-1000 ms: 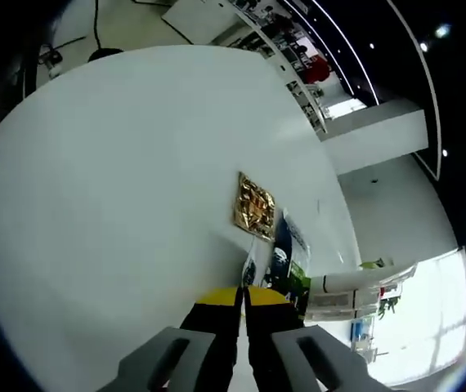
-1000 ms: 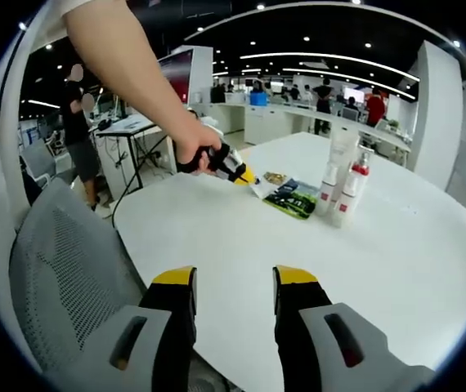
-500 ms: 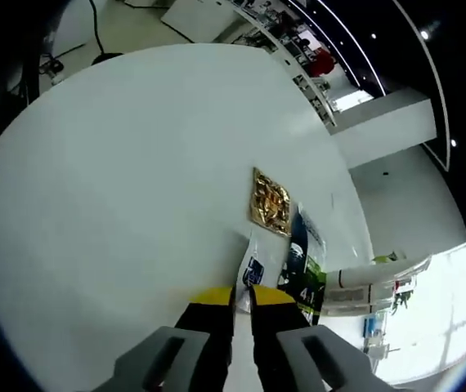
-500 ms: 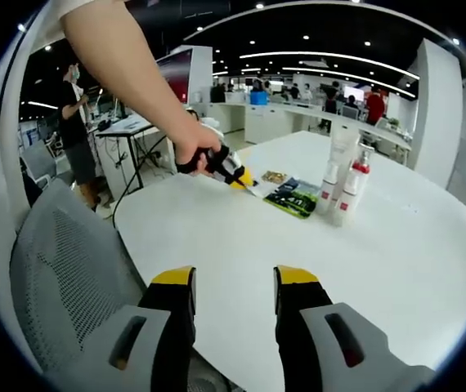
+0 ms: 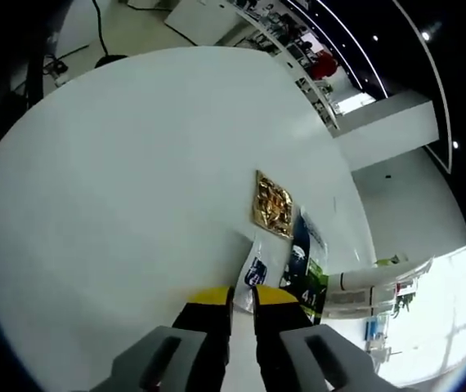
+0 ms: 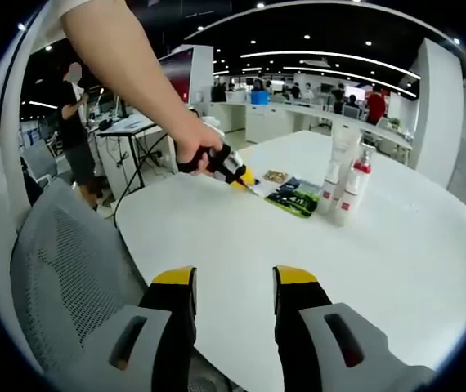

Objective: Arrange the skincare products in the storage area until every visible bottle or jar stands upright without overlapping.

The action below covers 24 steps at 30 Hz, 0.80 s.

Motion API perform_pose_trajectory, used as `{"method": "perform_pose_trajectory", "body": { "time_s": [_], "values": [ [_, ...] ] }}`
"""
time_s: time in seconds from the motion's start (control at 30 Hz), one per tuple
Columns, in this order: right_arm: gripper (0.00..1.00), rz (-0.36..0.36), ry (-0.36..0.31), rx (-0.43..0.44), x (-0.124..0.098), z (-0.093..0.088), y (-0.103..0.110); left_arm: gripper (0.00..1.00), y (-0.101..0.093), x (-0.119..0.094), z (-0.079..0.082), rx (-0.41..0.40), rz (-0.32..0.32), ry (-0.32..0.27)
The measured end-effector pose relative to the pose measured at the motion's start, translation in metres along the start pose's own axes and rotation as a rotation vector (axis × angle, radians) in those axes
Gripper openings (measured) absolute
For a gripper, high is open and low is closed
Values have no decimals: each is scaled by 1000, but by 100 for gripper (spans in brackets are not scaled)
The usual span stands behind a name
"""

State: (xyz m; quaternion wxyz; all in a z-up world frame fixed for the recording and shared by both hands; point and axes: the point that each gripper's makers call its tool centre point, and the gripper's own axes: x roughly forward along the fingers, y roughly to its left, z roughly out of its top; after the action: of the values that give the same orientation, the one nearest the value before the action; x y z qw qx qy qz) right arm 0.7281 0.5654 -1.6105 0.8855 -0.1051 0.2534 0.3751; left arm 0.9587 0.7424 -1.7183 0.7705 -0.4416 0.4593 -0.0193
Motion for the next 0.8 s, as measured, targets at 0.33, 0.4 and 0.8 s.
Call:
{"method": "perform_pose_trajectory", "body": {
  "time_s": [0.33,0.4,0.8],
  "values": [
    [34,1,0,-2,0,0,1,19,4,-7,12,19,46,-65],
    [34,0,1,-2,0,0,0,20,5,-7,12,23,55,-62],
    [35,4,-8,5,0,2,0,28,-5,-21,4,101,24,-64]
  ]
}}
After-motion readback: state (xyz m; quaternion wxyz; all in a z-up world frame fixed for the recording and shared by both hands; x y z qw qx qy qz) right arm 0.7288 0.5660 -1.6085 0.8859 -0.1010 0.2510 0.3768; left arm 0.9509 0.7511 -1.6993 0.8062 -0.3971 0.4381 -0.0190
